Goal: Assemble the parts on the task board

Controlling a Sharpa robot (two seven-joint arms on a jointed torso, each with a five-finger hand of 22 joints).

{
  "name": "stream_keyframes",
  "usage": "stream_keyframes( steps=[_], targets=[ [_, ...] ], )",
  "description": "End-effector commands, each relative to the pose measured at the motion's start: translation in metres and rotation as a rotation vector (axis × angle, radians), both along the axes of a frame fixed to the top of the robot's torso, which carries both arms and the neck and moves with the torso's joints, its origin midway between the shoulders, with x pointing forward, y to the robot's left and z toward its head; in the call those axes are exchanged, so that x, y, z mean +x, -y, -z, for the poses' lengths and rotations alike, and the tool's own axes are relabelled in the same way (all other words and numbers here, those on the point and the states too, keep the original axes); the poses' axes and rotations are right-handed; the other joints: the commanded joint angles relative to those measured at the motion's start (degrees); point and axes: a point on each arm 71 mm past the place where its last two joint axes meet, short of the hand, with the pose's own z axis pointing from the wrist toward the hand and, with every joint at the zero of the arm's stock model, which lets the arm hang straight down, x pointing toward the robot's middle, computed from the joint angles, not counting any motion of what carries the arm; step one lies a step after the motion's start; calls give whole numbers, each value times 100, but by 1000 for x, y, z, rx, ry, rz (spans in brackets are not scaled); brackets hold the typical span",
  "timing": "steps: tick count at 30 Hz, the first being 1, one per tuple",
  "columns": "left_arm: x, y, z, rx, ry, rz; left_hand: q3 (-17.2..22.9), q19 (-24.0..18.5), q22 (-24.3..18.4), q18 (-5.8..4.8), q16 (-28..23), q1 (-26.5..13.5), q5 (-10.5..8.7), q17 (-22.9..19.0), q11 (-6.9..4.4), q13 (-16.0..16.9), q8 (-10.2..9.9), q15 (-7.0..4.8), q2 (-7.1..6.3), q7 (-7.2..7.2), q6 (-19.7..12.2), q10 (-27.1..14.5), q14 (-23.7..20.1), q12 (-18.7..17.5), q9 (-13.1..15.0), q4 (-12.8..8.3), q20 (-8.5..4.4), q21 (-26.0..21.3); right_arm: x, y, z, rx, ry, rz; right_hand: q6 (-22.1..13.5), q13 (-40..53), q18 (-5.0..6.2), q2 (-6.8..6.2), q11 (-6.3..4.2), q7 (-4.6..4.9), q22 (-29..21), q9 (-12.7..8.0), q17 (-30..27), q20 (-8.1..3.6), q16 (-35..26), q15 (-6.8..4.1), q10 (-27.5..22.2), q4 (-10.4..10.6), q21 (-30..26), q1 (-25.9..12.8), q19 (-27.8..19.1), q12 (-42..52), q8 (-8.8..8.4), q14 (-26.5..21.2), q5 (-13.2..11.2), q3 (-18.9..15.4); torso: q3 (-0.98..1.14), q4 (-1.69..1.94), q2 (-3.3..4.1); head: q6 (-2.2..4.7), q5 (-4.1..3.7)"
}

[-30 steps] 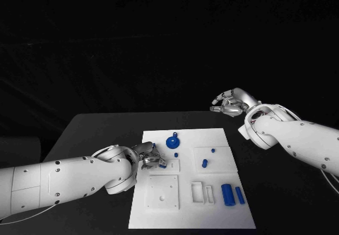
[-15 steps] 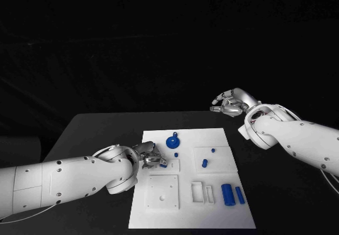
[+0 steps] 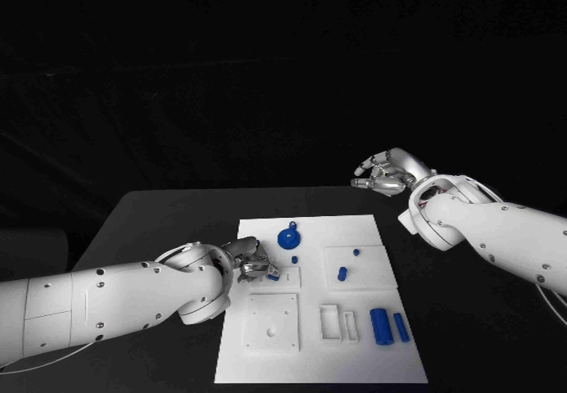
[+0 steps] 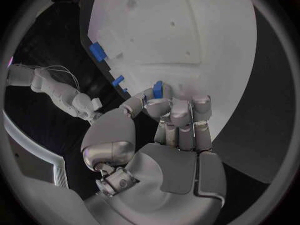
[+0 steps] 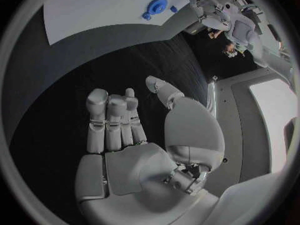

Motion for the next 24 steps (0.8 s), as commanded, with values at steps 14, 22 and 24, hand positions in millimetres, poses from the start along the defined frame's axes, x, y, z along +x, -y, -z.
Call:
stream_keyframes(
  steps=[14, 22, 24],
  targets=[
    [0, 2, 0, 10, 6, 9, -4, 16, 7, 45, 18, 129, 7, -10, -87, -13, 59, -31, 141, -628, 1506, -88, 24, 29, 876, 1, -693, 36, 0, -1, 1, -6, -9, -13, 10, -9, 487, 39, -10, 37, 7, 8, 5, -7, -26, -32, -42, 9, -40, -11, -28, -17, -9, 6, 40, -39, 1, 0, 1, -3, -12],
    [-1, 3, 3, 34, -31, 33, -14, 12, 10, 46, 13, 128, -24, -18, -84, -20, 61, -33, 117, -626, 1492, -93, 16, 31, 868, -6, -692, 33, 0, -2, 2, -7, -12, -14, 10, -11, 487, 40, -10, 37, 8, 10, 6, -7, -27, -32, -42, 8, -41, -14, -27, -15, -10, 6, 45, -41, 2, -2, -3, -23, -5],
    [-1, 3, 3, 33, -33, 33, -22, 8, 10, 45, 10, 124, -44, -22, -79, -25, 63, -33, 96, -623, 1486, -95, 10, 32, 863, -1, -691, 30, 0, -2, 2, -7, -13, -15, 11, -11, 487, 41, -10, 37, 8, 10, 6, -7, -28, -32, -42, 9, -42, -14, -27, -15, -10, 6, 46, -42, 4, -1, -2, -26, -4]
  ],
)
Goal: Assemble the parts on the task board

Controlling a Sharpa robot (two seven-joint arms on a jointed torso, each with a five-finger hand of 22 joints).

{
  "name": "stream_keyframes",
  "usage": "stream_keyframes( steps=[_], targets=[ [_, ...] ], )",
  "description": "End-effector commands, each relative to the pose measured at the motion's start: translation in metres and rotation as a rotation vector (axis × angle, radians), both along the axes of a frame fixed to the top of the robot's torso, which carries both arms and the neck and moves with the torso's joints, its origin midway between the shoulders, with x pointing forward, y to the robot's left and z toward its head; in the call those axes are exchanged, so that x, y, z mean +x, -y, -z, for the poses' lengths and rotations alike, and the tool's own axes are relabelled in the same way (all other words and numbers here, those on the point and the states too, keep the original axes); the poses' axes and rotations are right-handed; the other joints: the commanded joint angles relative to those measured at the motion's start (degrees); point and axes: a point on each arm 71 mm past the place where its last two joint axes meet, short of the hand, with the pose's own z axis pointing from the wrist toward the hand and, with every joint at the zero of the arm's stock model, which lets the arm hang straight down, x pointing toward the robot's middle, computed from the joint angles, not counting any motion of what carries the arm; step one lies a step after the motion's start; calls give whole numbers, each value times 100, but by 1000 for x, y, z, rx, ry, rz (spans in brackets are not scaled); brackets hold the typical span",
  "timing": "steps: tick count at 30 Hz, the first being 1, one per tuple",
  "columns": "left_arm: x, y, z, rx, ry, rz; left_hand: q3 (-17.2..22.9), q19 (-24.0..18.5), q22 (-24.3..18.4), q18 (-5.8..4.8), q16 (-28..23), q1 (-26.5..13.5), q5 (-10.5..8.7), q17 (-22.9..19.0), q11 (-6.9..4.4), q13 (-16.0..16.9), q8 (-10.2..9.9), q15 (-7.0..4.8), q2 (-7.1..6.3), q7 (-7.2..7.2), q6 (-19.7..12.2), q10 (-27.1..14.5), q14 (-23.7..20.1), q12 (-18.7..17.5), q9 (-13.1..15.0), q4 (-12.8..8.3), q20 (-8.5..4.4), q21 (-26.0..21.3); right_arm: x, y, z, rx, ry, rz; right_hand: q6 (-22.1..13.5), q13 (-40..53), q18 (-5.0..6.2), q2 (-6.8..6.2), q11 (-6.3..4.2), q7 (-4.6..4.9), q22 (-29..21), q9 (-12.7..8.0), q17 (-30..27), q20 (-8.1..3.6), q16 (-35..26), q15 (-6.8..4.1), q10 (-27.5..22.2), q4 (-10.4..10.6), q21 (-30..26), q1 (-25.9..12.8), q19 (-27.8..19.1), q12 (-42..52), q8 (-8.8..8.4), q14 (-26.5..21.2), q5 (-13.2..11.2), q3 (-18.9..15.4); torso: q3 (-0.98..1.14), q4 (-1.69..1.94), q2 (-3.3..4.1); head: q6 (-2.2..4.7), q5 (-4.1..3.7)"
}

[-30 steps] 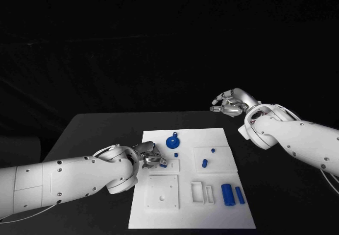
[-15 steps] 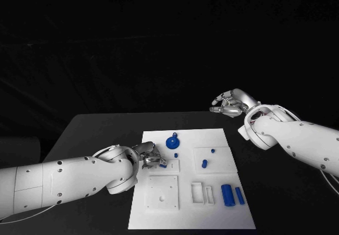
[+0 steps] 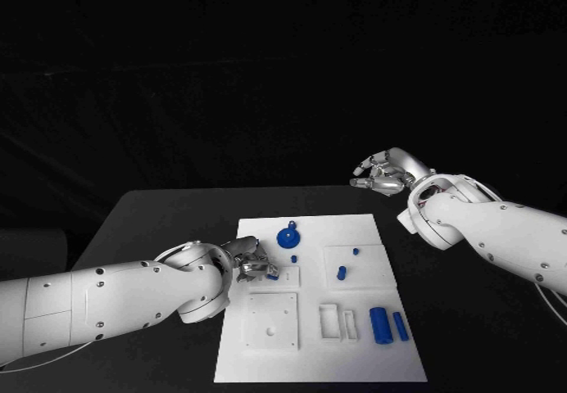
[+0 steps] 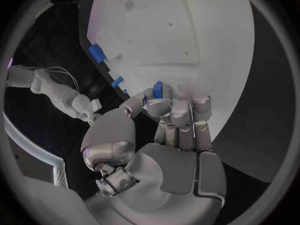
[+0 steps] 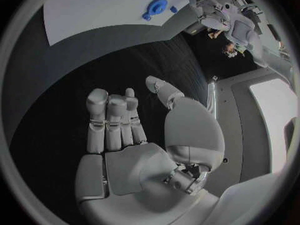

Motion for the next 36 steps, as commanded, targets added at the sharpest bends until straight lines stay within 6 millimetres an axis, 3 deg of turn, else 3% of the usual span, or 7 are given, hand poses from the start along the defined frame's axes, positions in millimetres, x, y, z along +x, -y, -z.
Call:
stream_keyframes(
  steps=[1, 10, 13, 24, 27, 32, 36],
  targets=[
    [-2, 3, 3, 18, -30, 26, 6, 7, 5, 45, 9, 122, -49, -10, -77, -10, 21, -33, 90, -622, 1485, -96, -13, 32, 861, 2, -690, 29, 0, -2, 1, -6, -9, -14, 17, -6, 487, 42, -10, 46, 8, 6, 6, -12, -28, -33, -42, -2, -21, -14, -32, -15, -10, 7, 25, -31, 3, 1, -2, -9, 7],
    [-1, 4, 3, 20, -37, 30, -43, 2, 6, 44, 5, 97, -226, -38, -60, -44, 42, -39, -72, -614, 1467, -98, -30, 38, 825, 101, -686, 11, 0, -2, 2, -7, -10, -13, 17, -8, 487, 44, -10, 46, 9, 7, 7, -12, -28, -33, -43, -1, -22, -18, -31, -14, -10, 7, 29, -34, 2, -4, -2, -12, 8],
    [-1, 4, 3, 18, -37, 29, -63, 5, 7, 50, 14, 111, -559, -56, -60, -68, 66, -47, -179, -616, 1462, -98, -32, 50, 797, 195, -688, -1, 0, -2, 2, -7, -10, -14, 18, -8, 487, 44, -10, 46, 9, 7, 7, -12, -29, -33, -43, -1, -22, -18, -31, -13, -10, 7, 30, -34, 1, -3, -1, -10, 9],
    [-1, 4, 4, 15, -39, 25, -108, 10, 16, 58, 30, 34, -984, -88, -65, -111, 114, -61, -396, -619, 1442, -106, -42, 72, 744, 464, -692, -21, 0, -2, 2, -8, -13, -14, 18, -10, 487, 46, -10, 45, 10, 9, 8, -12, -30, -33, -44, -3, -23, -19, -30, -12, -11, 7, 33, -36, 1, -2, 0, -6, 8],
    [-1, 4, 4, 14, -39, 25, -115, 11, 19, 63, 35, 3, -1232, -100, -70, -127, 132, -70, -470, -622, 1434, -110, -44, 80, 728, 576, -696, -30, 0, -2, 3, -8, -14, -15, 18, -11, 487, 46, -10, 45, 10, 9, 8, -12, -30, -33, -44, -3, -24, -20, -30, -12, -11, 7, 34, -36, 0, -2, -1, -7, 5],
    [-1, 3, 4, 13, -41, 20, -122, 11, 24, 66, 39, -24, -1364, -110, -70, -141, 146, -77, -523, -621, 1422, -116, -47, 86, 712, 669, -697, -36, 0, -2, 4, -8, -16, -15, 19, -12, 487, 48, -10, 45, 11, 10, 8, -12, -30, -33, -44, -2, -24, -22, -30, -11, -10, 8, 34, -38, -1, -1, -1, -6, 1],
    [-1, 3, 4, 12, -40, 18, -122, 10, 31, 72, 46, -45, -1612, -121, -73, -157, 168, -87, -568, -624, 1412, -118, -51, 96, 696, 781, -701, -43, 0, -2, 4, -8, -17, -14, 20, -12, 487, 48, -11, 45, 11, 10, 9, -12, -30, -33, -44, -2, -25, -24, -30, -11, -10, 8, 34, -39, 0, 0, 1, -5, 1]
  ],
)
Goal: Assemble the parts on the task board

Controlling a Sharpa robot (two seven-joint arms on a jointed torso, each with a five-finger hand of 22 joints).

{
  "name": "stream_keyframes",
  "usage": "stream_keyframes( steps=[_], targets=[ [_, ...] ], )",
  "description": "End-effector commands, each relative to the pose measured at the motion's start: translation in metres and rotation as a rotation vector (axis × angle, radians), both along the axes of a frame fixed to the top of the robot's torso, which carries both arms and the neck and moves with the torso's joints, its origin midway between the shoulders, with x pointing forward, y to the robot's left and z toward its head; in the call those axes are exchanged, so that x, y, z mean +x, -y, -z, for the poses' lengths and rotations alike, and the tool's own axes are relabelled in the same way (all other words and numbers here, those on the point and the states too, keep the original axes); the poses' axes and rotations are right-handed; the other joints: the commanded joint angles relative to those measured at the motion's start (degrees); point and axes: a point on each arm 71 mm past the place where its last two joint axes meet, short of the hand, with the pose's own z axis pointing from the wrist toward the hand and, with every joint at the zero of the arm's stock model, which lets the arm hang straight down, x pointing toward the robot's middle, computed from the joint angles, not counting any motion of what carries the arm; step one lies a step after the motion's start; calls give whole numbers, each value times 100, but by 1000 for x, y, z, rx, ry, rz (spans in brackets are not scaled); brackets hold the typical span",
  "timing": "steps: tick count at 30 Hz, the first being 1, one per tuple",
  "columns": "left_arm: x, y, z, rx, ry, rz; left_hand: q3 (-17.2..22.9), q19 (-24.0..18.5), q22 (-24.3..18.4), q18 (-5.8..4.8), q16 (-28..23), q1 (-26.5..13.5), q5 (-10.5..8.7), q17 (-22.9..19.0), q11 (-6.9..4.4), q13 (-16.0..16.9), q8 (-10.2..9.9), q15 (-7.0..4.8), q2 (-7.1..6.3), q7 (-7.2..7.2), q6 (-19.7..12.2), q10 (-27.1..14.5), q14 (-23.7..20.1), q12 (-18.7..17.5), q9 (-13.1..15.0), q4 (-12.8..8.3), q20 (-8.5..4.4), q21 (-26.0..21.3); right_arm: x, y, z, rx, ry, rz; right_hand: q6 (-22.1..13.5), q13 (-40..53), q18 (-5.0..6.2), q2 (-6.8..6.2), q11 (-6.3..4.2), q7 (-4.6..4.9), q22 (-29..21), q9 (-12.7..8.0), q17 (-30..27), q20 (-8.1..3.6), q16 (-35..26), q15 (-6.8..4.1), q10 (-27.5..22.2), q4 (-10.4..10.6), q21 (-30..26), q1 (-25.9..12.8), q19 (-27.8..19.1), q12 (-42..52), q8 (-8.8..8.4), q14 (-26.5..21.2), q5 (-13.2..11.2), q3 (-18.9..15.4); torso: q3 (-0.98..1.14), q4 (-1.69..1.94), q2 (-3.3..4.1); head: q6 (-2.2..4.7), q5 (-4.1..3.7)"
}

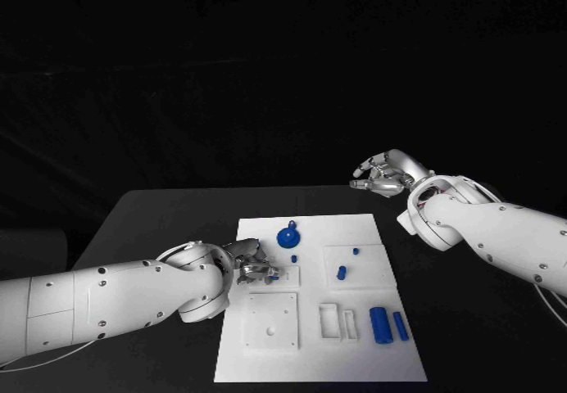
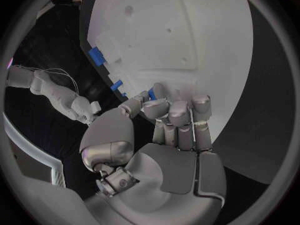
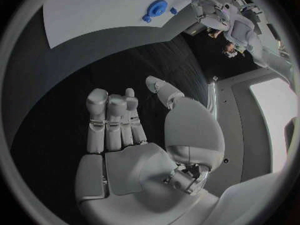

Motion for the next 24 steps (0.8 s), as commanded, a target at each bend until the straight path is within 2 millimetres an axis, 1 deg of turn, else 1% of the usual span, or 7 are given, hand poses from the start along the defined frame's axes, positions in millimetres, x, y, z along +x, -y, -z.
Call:
stream_keyframes(
  steps=[1, 3, 4, 10, 17, 20, 24],
  targets=[
    [-1, 2, 0, -4, -12, 6, -3, 10, 9, 73, 24, 10, -136, -10, -68, -11, 39, -46, -80, -255, 643, -124, -6, 26, -14, 63, -701, -21, 0, -1, 1, -5, -7, -13, 2, -8, 487, 48, -10, 48, 6, 8, 9, -9, -31, -33, -44, -8, -25, -24, -10, -11, -10, 8, 34, -34, 0, 3, 3, 2, -1],
    [-1, 1, 0, -4, -12, 5, -8, 9, 13, 76, 26, -6, -308, -16, -69, -20, 50, -51, -120, -256, 636, -127, -9, 30, -23, 126, -703, -25, 0, -1, 1, -5, -7, -13, 2, -8, 487, 49, -11, 48, 7, 8, 9, -9, -31, -33, -44, -8, -25, -25, -9, -10, -10, 8, 34, -34, 0, 2, 3, 2, -2],
    [0, 1, 0, -4, -11, 3, -14, 9, 14, 77, 27, -13, -335, -17, -68, -22, 53, -52, -135, -256, 636, -128, -10, 31, -25, 143, -703, -26, 0, -1, 1, -5, -8, -12, 2, -8, 487, 49, -11, 48, 7, 8, 9, -9, -31, -34, -44, -8, -25, -25, -9, -10, -10, 8, 35, -34, 0, 2, 3, 2, -2],
    [0, -2, 0, -3, -10, -4, -68, 9, 17, 78, 36, -94, -380, -20, -66, -29, 70, -55, -316, -252, 622, -133, -18, 37, -24, 264, -702, -27, 0, -1, 2, -6, -9, -12, 3, -9, 487, 50, -11, 48, 7, 9, 9, -9, -31, -34, -44, -7, -26, -27, -9, -10, -10, 8, 35, -36, -4, -4, 0, 0, -3],
    [-1, -4, 0, -8, -11, -9, 61, 35, 8, 99, 50, -72, -379, -31, -69, -44, 104, -71, -676, -254, 600, -132, -29, 41, -10, 608, -713, -25, 0, 0, 3, -4, -10, -10, 4, -10, 487, 52, -11, 48, 8, 10, 10, -9, -31, -34, -44, -6, -27, -32, -9, -9, -10, 8, 35, -39, -5, -1, 1, 3, -15],
    [-2, -5, 0, -19, -15, -13, 156, 50, -3, 103, 37, -77, -377, -49, -64, -62, 106, -79, -926, -246, 571, -134, -39, 24, -9, 862, -713, -29, -1, 1, 4, -3, -13, -10, 4, -11, 487, 53, -11, 48, 8, 10, 10, -8, -32, -34, -44, -3, -27, -37, -8, -8, -10, 9, 35, -41, -9, -4, 3, 18, -23],
    [-4, -6, -2, -56, -17, -29, 185, 43, -9, 105, 2, -50, -377, -75, -53, -90, 87, -94, -1076, -229, 512, -152, -67, -14, -13, 997, -712, -36, -1, 1, 5, -2, -13, -8, 4, -12, 487, 56, -11, 48, 9, 11, 10, -8, -32, -34, -44, -1, -28, -42, -8, -7, -10, 9, 36, -44, -8, -5, 2, 35, -29]
  ],
)
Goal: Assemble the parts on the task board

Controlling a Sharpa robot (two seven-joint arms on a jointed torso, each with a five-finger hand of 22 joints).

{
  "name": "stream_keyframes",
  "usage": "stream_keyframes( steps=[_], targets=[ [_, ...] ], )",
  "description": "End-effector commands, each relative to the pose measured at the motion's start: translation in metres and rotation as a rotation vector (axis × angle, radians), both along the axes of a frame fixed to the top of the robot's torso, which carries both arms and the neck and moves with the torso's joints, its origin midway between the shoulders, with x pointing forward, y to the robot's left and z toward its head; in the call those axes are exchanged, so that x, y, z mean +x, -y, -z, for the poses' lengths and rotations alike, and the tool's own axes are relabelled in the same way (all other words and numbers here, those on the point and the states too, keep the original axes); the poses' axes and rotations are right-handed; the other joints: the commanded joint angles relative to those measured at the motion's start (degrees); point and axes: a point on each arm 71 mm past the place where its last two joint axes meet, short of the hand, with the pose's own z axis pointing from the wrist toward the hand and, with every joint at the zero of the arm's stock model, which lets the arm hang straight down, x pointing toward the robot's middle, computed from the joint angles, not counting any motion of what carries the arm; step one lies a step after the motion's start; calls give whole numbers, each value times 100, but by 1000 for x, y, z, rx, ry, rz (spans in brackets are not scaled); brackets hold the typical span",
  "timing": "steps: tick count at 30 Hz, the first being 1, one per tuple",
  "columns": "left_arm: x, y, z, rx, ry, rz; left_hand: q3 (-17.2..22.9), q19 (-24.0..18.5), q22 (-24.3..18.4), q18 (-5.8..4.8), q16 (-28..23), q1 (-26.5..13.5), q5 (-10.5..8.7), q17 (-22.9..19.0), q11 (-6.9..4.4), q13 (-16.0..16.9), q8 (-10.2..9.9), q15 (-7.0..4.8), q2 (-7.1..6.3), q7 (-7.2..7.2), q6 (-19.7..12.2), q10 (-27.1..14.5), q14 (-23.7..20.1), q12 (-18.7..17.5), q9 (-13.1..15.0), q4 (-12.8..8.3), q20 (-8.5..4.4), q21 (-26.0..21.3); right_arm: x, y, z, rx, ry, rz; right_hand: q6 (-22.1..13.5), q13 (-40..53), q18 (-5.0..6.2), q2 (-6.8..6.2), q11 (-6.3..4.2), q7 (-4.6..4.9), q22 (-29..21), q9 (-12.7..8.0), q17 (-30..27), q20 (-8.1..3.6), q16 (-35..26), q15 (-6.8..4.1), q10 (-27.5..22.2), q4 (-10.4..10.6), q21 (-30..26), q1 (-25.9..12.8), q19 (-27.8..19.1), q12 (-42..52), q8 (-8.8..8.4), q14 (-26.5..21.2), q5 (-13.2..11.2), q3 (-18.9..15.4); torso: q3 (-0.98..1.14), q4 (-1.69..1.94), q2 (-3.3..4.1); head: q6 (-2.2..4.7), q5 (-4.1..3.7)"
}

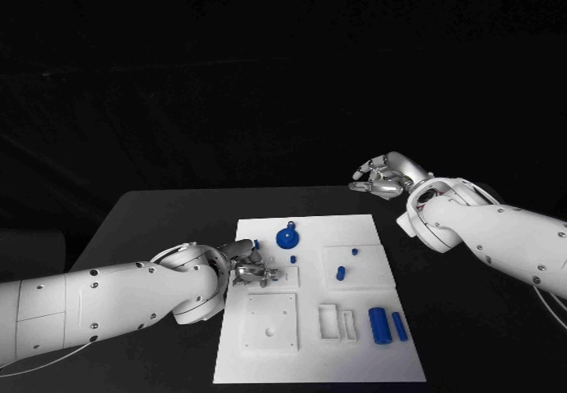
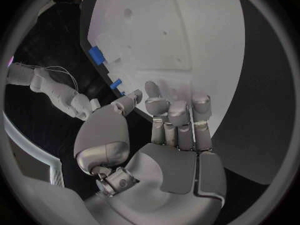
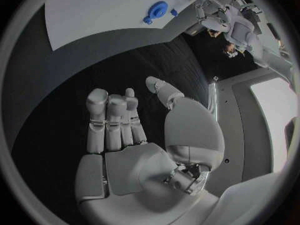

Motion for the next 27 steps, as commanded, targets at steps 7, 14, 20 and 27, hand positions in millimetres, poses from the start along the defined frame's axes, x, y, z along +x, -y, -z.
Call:
stream_keyframes(
  steps=[7, 14, 20, 27],
  targets=[
    [4, 2, -14, -135, -22, -29, -139, -203, -105, 35, -501, 290, -23, -328, 227, -309, -465, -21, -144, 209, -527, -206, -260, -583, -213, 1, -643, -264, 0, 1, 4, 0, -11, -5, -4, -8, 487, 35, -11, 56, 10, 7, 6, -10, -33, -34, -44, 0, -29, -23, -9, -6, -12, 9, 39, -46, -2, 5, -6, 69, -18],
    [14, -3, -24, -201, -28, -70, -280, -238, -145, 10, -587, 405, -27, -411, 326, -341, -841, 11, -163, 335, -905, -253, -294, -719, -390, -64, -626, -335, 1, 2, 5, 0, -15, -4, -7, -9, 487, 37, -11, 57, 10, 7, 6, -10, -33, -34, -45, 1, -30, -25, -8, -6, -14, 10, 42, -48, 5, 0, 3, 115, -21],
    [27, -15, -27, -159, -57, -89, -275, -241, -161, 4, -603, 451, -20, -432, 340, -334, -904, 24, -114, 351, -927, -269, -304, -745, -426, -50, -626, -363, 1, 2, 5, -1, -18, -4, -9, -10, 487, 38, -10, 57, 11, 7, 7, -10, -34, -34, -45, 0, -30, -27, -8, -5, -15, 10, 44, -49, 7, -7, 8, 143, -20],
    [43, -29, -28, -106, -102, -107, -235, -365, -190, -67, -698, 710, 12, -509, 445, -342, -1138, 124, 157, 462, -1201, -438, -452, -876, -529, -235, -580, -483, 1, 3, 6, -2, -20, -3, -11, -12, 487, 41, -10, 57, 12, 8, 7, -10, -34, -34, -45, -1, -31, -28, -8, -4, -17, 10, 47, -50, 6, 4, 8, 154, -22]
  ],
)
